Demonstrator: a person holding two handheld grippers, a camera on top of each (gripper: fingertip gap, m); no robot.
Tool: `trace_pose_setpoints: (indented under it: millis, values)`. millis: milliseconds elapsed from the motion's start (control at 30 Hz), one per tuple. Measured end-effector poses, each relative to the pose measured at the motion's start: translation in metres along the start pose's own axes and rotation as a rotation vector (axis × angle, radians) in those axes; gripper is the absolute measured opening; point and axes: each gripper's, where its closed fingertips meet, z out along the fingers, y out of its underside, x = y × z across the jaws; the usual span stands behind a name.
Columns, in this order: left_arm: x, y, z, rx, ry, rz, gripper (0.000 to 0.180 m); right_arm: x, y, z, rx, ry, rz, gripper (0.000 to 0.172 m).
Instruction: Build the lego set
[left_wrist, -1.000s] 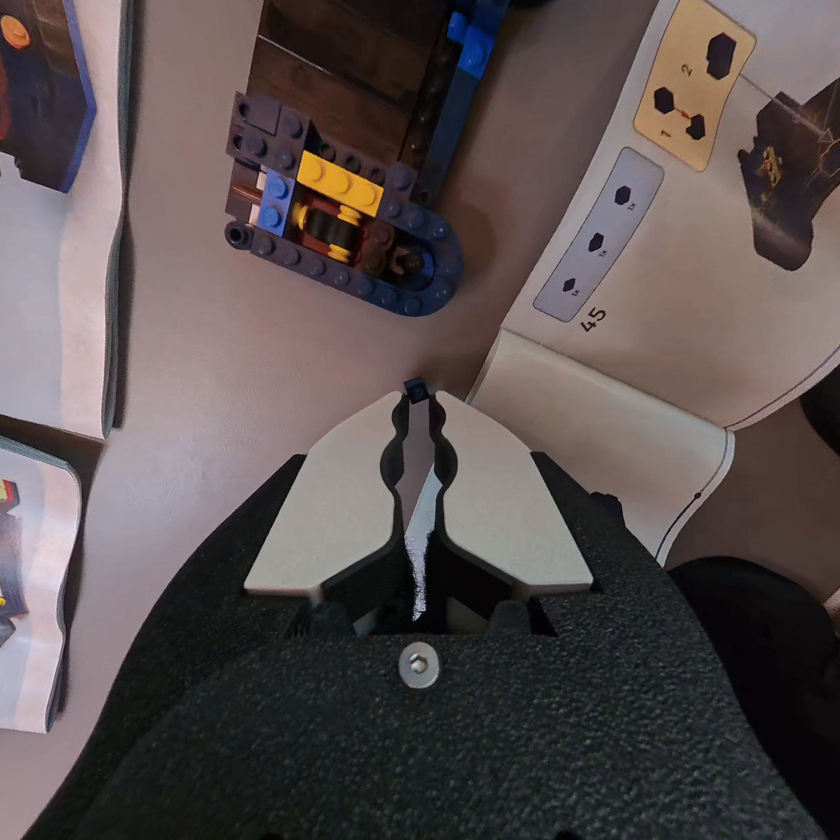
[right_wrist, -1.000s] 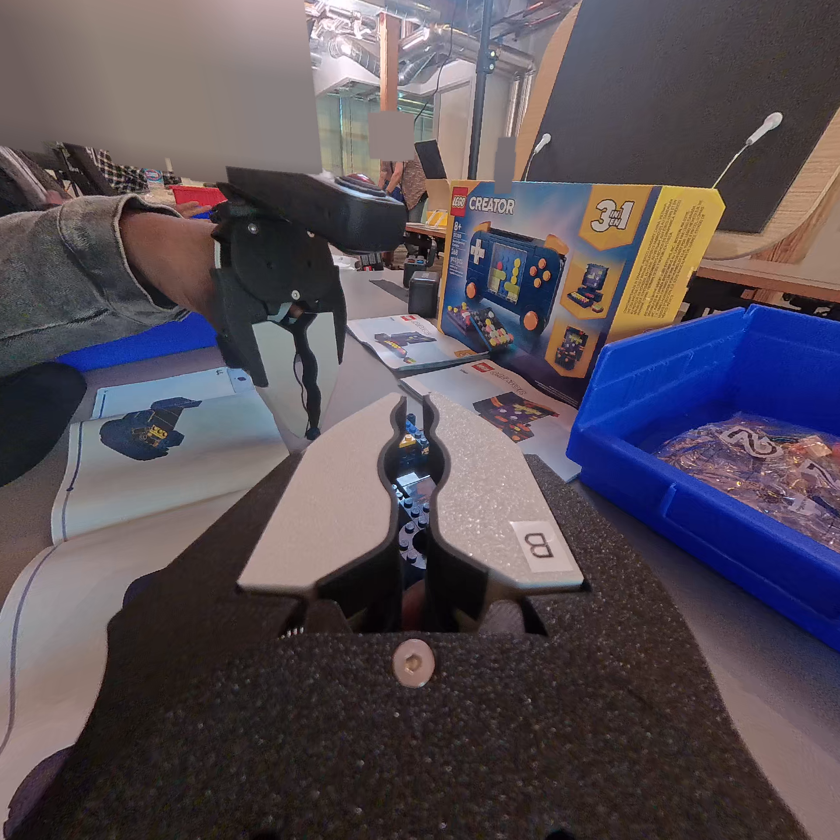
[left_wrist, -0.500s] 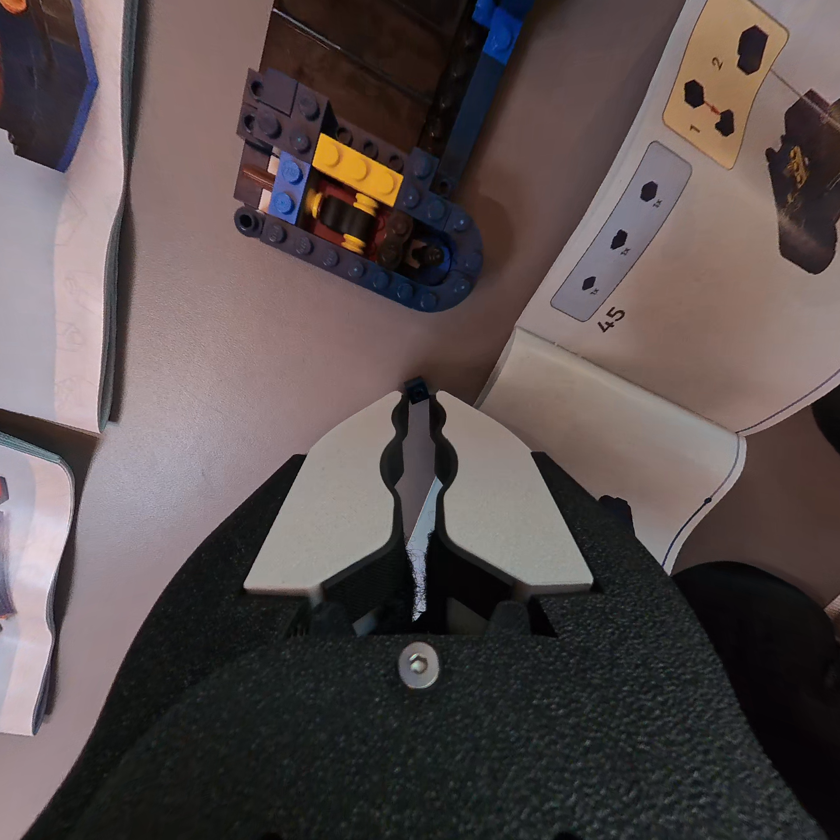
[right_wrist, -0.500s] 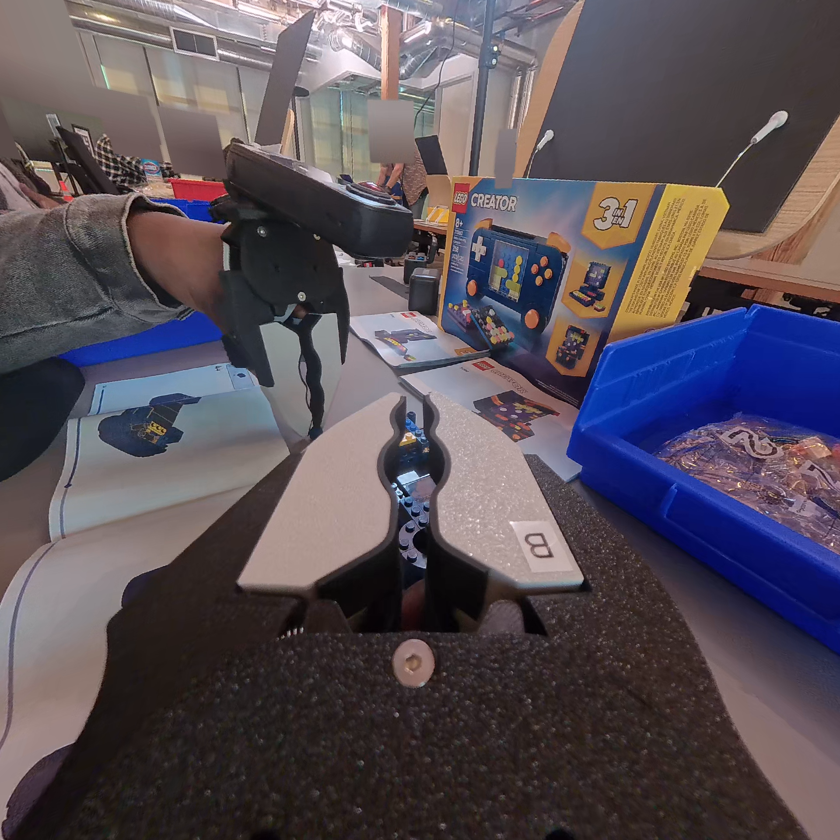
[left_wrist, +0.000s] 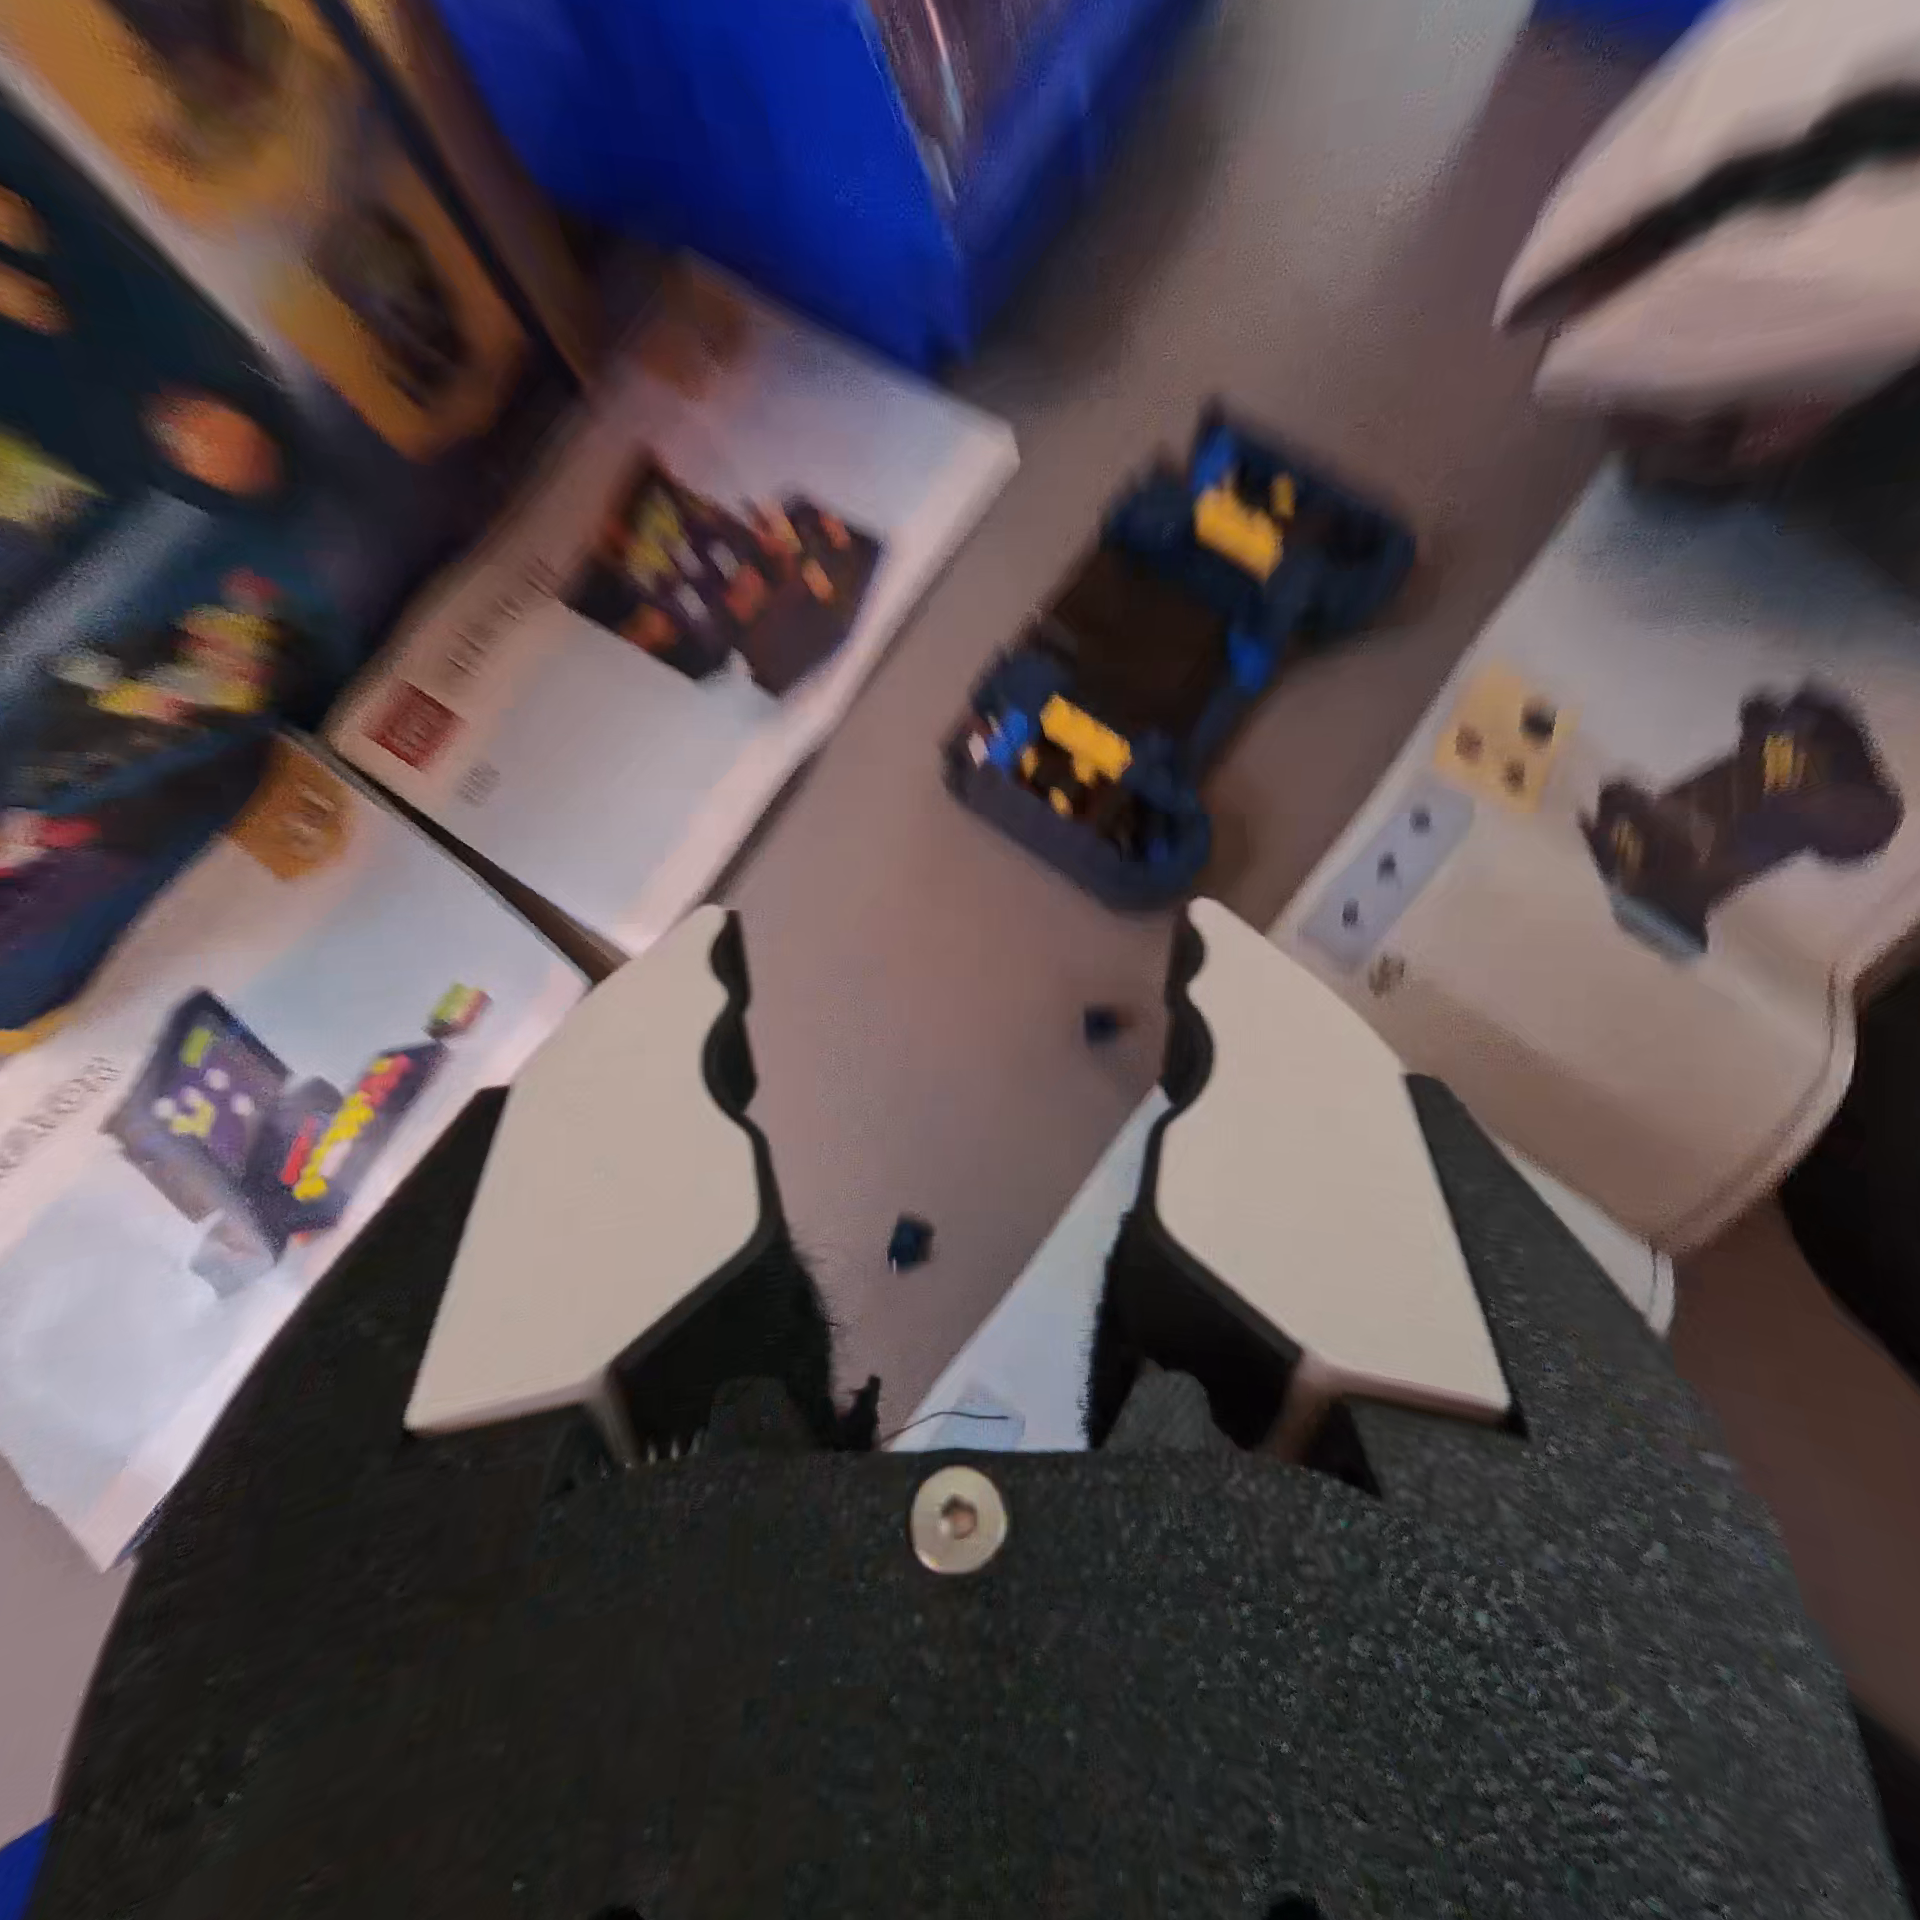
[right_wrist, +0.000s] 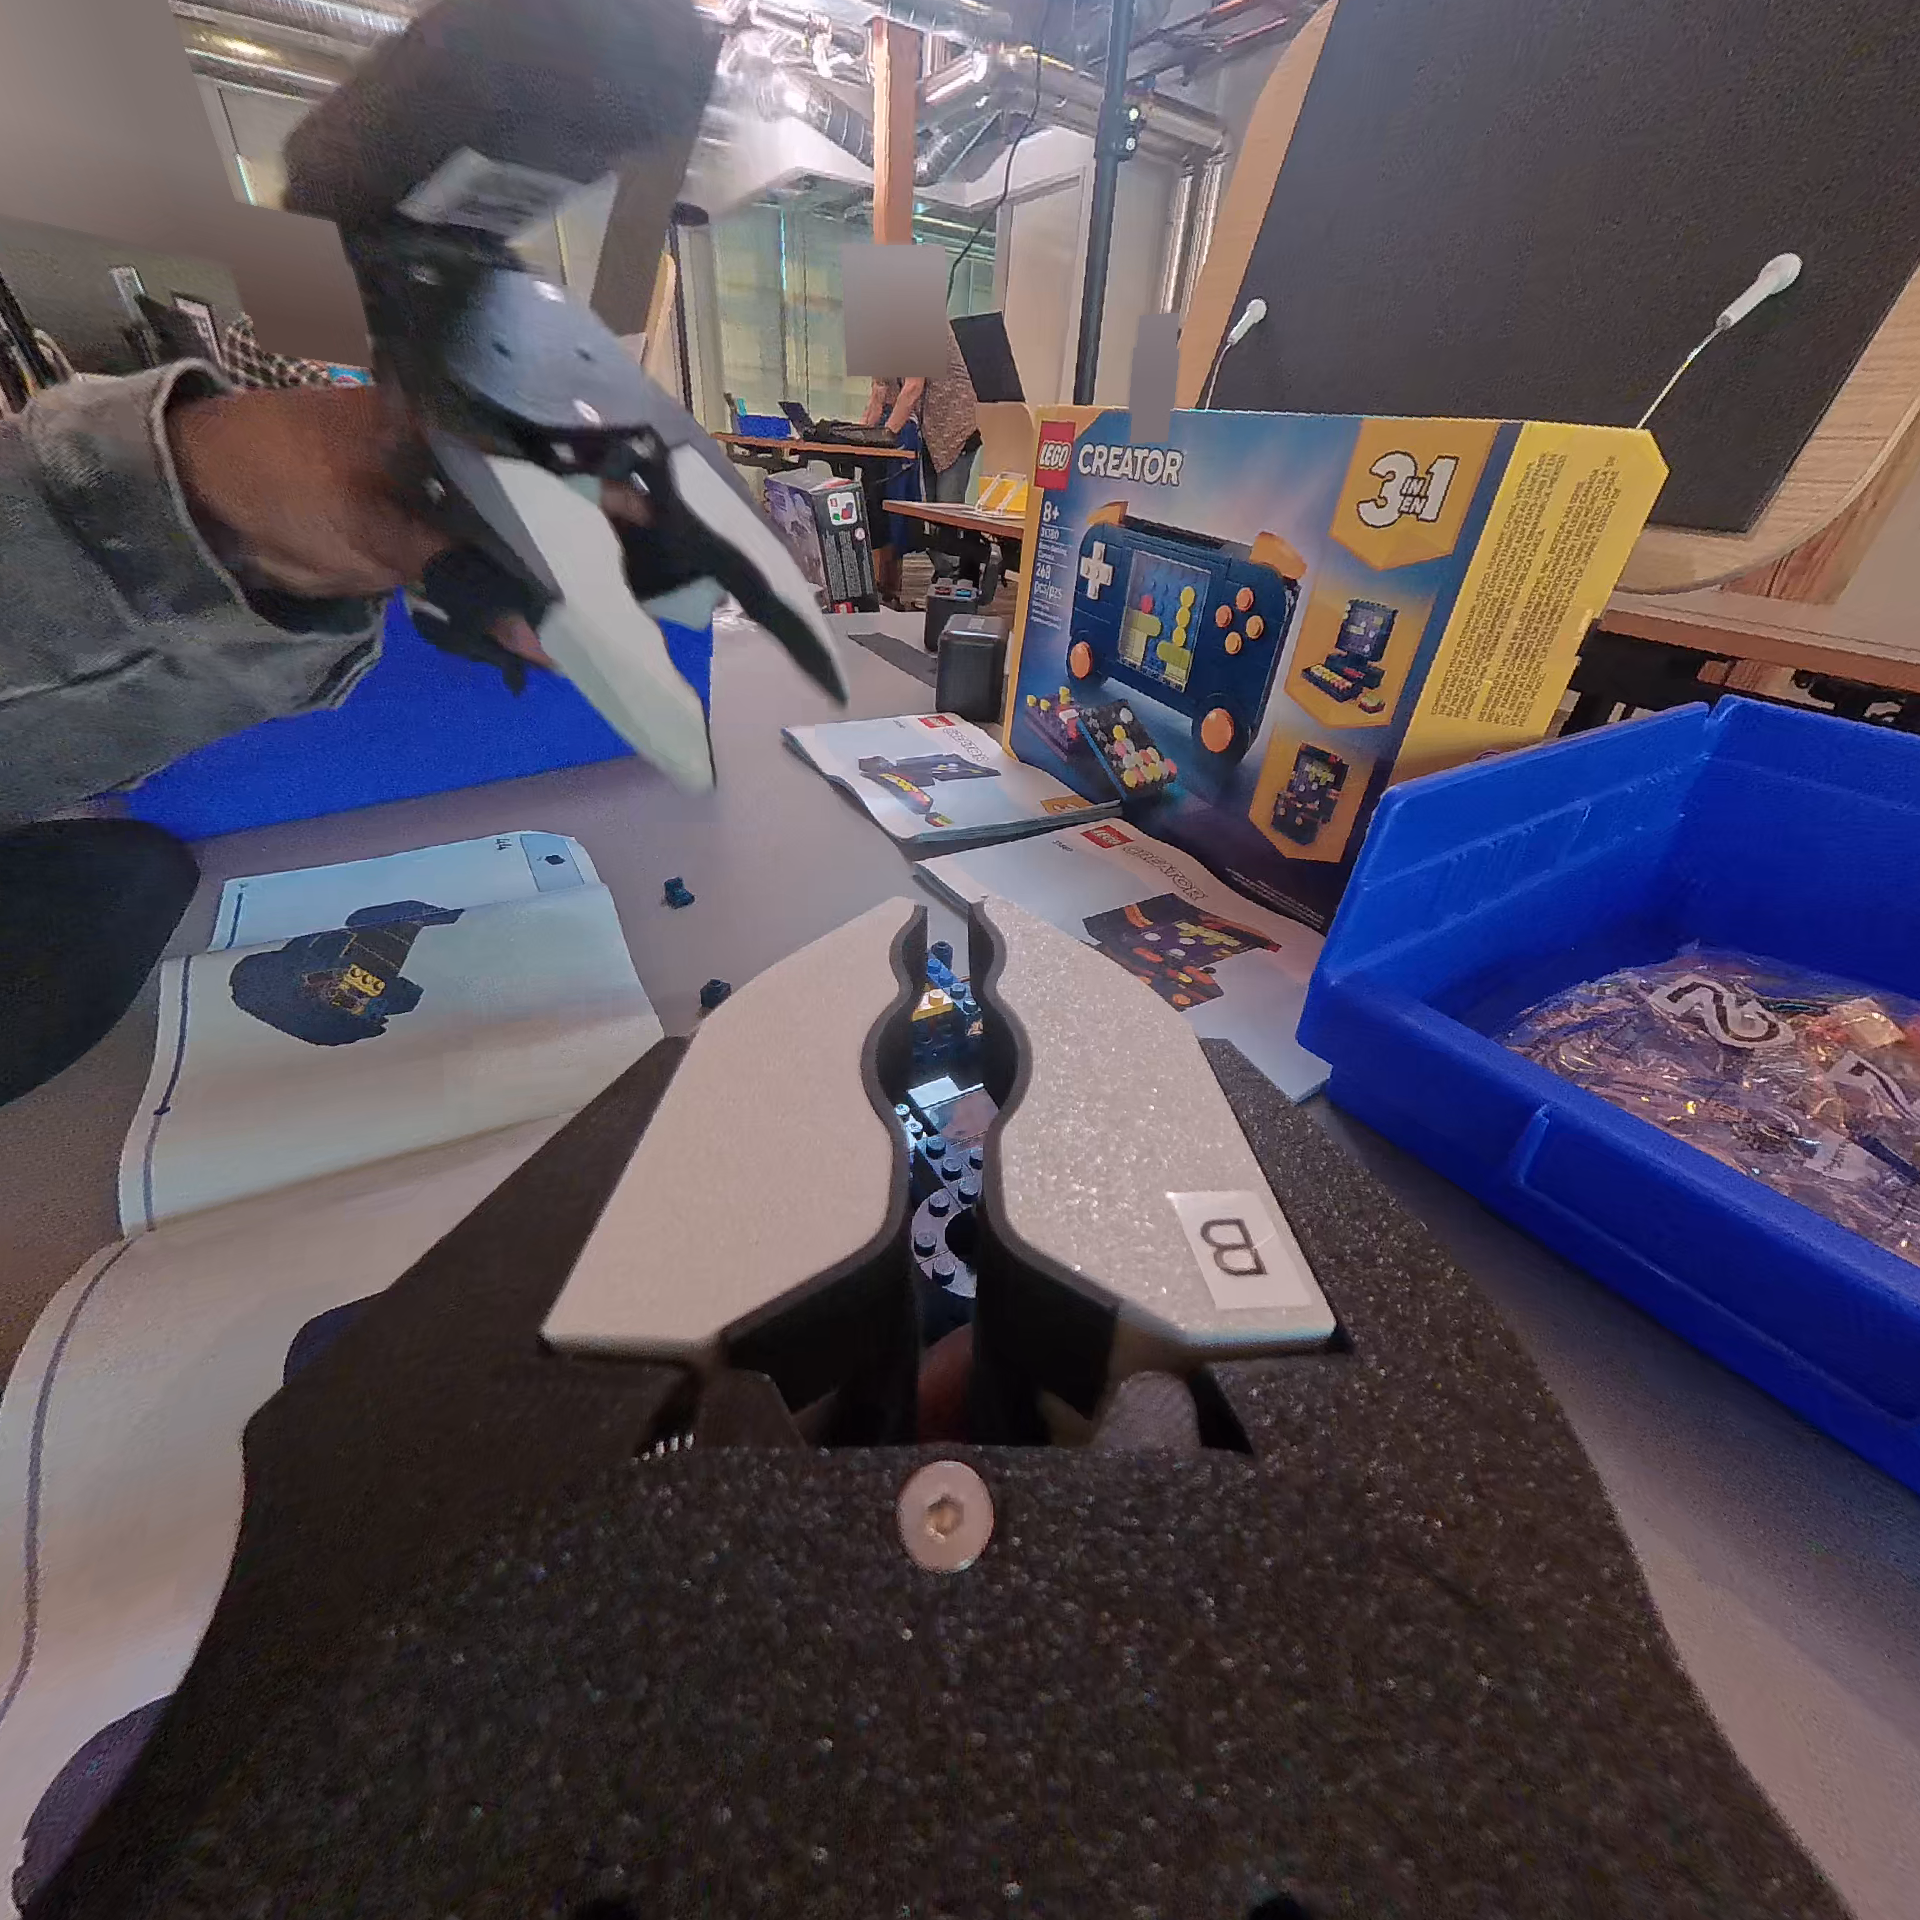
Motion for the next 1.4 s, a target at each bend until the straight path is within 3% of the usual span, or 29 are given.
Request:
trace_pose_setpoints:
  millis: [67, 100, 300, 433, 533, 633, 733, 800, 867, 967, 1100, 1400]
  values:
    - [-0.003, -0.022, -0.021, 0.331, -0.042, -0.064, 0.117, 0.0, 0.0, 0.0, 0.003, 0.001, 0.004, 0.006]
    - [-0.001, -0.023, -0.031, 0.456, -0.032, -0.09, 0.127, 0.0, 0.0, -0.001, 0.003, 0.0, 0.006, 0.006]
    - [-0.006, 0.032, -0.046, 0.573, 0.094, -0.193, 0.11, -0.006, 0.005, 0.001, -0.045, -0.04, -0.007, 0.009]
    - [-0.027, 0.062, -0.06, 0.534, 0.05, -0.1, 0.088, -0.028, 0.015, 0.004, -0.2, -0.186, -0.021, 0.015]
    - [-0.013, 0.071, -0.058, 0.508, 0.189, -0.007, 0.061, -0.064, 0.003, 0.017, -0.317, -0.429, -0.126, 0.021]
    - [-0.011, 0.074, -0.034, 0.43, 0.202, 0.082, 0.062, -0.084, 0.003, 0.037, -0.582, -0.662, -0.318, 0.022]
    - [-0.011, 0.068, -0.01, 0.379, 0.214, 0.123, 0.079, -0.089, 0.018, 0.067, -0.769, -0.837, -0.509, 0.016]
    - [-0.011, 0.071, -0.003, 0.337, 0.217, 0.138, 0.072, -0.088, 0.042, 0.08, -0.874, -0.937, -0.617, 0.015]
    - [-0.008, 0.068, -0.011, 0.401, 0.204, 0.173, 0.063, -0.082, 0.066, 0.088, -0.96, -0.991, -0.691, 0.017]
    - [-0.01, 0.069, -0.027, 0.489, 0.161, 0.207, 0.052, -0.081, 0.087, 0.096, -0.988, -1.027, -0.723, 0.019]
    - [-0.016, 0.092, -0.021, 0.341, 0.192, 0.18, 0.049, -0.084, 0.092, 0.096, -0.986, -1.049, -0.717, 0.015]
    - [-0.007, 0.104, -0.015, 0.245, 0.261, 0.189, 0.05, -0.089, 0.095, 0.1, -0.978, -1.061, -0.712, 0.007]
